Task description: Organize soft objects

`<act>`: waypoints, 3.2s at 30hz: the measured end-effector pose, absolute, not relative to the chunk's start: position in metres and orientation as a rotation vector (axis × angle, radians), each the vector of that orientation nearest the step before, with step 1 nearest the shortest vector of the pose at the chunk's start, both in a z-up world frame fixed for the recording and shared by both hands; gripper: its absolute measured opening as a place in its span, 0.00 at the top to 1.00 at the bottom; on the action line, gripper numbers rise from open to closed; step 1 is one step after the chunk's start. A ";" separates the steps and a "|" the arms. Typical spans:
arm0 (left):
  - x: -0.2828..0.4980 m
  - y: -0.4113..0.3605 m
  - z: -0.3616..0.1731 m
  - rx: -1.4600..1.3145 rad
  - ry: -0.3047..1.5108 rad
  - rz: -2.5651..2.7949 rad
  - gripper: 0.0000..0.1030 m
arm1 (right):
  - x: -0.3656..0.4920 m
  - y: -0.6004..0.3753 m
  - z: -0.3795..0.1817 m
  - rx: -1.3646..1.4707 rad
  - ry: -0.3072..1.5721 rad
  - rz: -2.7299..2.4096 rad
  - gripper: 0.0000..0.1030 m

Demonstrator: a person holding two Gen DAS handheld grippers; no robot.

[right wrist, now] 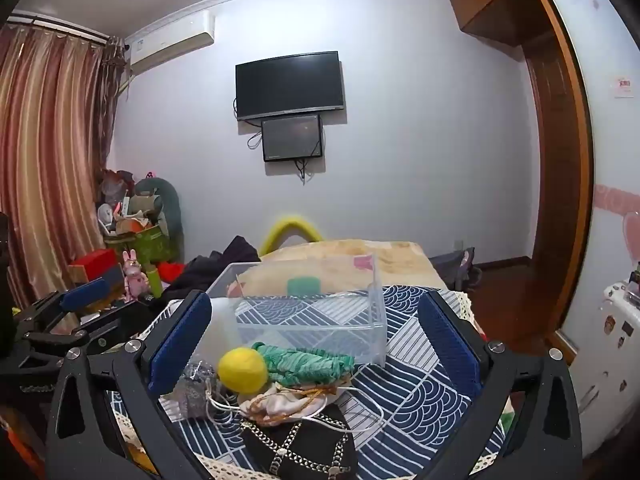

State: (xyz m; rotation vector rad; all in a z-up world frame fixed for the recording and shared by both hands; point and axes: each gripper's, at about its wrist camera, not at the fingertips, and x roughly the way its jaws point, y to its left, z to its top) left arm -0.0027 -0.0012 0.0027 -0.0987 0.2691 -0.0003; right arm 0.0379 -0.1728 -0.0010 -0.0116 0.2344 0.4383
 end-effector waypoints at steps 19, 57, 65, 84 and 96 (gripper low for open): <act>-0.003 -0.002 0.003 -0.100 0.267 0.000 0.00 | 0.037 -0.172 -0.001 -0.011 0.233 0.442 0.00; -0.006 0.000 0.004 -0.107 0.265 0.000 0.00 | 0.036 -0.169 0.000 -0.020 0.227 0.449 0.00; -0.006 0.000 0.004 -0.109 0.265 0.001 0.00 | 0.037 -0.168 -0.002 -0.018 0.230 0.455 0.00; 0.026 0.022 -0.024 -0.149 0.344 0.032 0.07 | 0.063 -0.156 -0.031 -0.057 0.317 0.475 0.00; 0.062 0.050 -0.060 -0.209 0.444 0.067 0.19 | 0.082 -0.125 -0.062 -0.092 0.464 0.629 0.33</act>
